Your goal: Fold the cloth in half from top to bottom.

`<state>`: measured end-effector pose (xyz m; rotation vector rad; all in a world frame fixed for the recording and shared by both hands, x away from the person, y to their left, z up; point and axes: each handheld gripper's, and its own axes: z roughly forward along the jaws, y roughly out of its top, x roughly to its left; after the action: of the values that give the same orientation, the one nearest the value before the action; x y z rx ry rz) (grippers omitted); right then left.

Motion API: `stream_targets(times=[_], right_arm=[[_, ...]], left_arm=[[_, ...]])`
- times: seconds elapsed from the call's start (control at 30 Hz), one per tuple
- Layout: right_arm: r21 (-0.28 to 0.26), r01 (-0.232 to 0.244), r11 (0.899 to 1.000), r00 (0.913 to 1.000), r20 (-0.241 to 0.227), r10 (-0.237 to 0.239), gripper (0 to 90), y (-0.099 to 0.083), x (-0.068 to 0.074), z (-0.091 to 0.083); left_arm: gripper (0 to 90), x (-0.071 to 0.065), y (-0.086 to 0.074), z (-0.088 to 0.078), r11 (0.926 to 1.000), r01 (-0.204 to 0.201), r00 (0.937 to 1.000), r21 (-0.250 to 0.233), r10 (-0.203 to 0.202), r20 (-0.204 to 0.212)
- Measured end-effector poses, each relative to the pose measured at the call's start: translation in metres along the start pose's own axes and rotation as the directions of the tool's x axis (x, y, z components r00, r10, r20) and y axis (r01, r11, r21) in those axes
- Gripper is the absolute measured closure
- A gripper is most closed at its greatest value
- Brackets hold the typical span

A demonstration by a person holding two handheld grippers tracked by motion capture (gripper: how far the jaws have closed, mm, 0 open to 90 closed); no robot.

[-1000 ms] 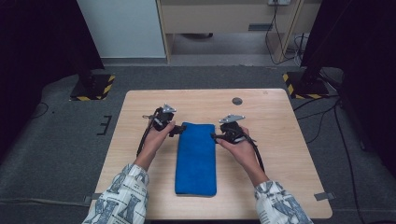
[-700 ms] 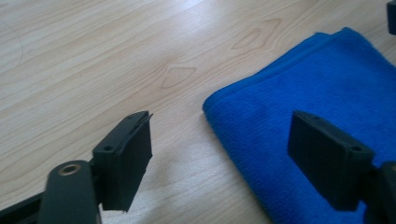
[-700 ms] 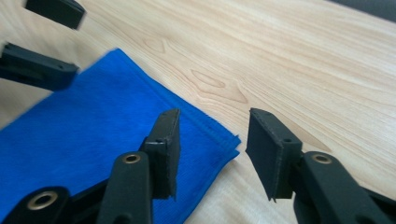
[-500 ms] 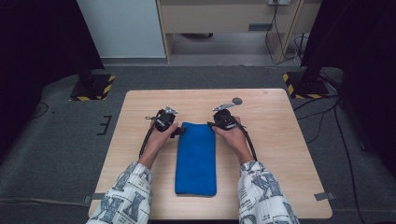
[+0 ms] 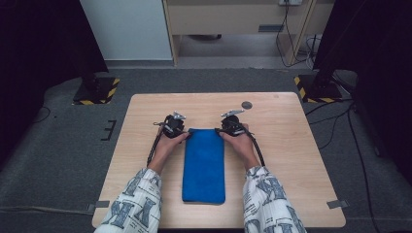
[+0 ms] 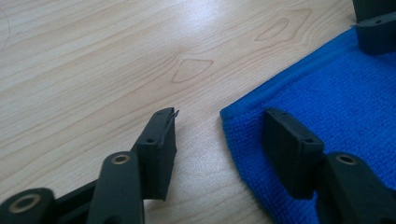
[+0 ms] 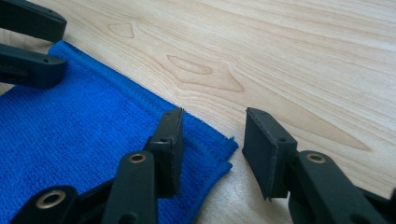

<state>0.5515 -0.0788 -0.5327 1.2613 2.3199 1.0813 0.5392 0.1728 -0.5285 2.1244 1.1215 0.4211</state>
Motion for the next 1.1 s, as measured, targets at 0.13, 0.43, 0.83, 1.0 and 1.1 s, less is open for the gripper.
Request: stream_targets(times=[0.13, 0.43, 0.83, 1.0, 1.1], right_arm=[[0.01, 0.013, 1.0, 0.9999, -0.004, -0.013, 63.5, 0.0, 0.003, 0.0], [0.012, 0.021, 1.0, 0.9991, -0.037, -0.02, 82.1, -0.001, 0.008, -0.001], [-0.014, 0.019, 1.0, 0.9992, -0.035, -0.019, 86.2, 0.001, 0.015, -0.008], [-0.049, 0.028, 0.998, 0.9987, -0.041, -0.03, 86.3, 0.004, 0.018, -0.021], [-0.059, 0.028, 0.998, 0.9986, -0.044, -0.031, 86.3, 0.005, 0.019, -0.025]], left_arm=[[55.5, -0.003, 0.001, 0.0, 0.9999, -0.01, 0.9998, 0.002, 0.01, 0.015], [77.8, -0.008, 0.001, -0.002, 0.9999, 0.006, 0.9987, 0.014, -0.007, 0.051], [86.3, -0.011, 0.002, -0.007, 0.9999, 0.011, 0.9971, 0.003, -0.011, 0.075], [86.5, -0.019, 0.009, -0.016, 0.9994, -0.006, 0.9967, -0.033, 0.009, 0.08], [86.5, -0.022, 0.012, -0.02, 0.999, -0.015, 0.9968, -0.042, 0.018, 0.078]])
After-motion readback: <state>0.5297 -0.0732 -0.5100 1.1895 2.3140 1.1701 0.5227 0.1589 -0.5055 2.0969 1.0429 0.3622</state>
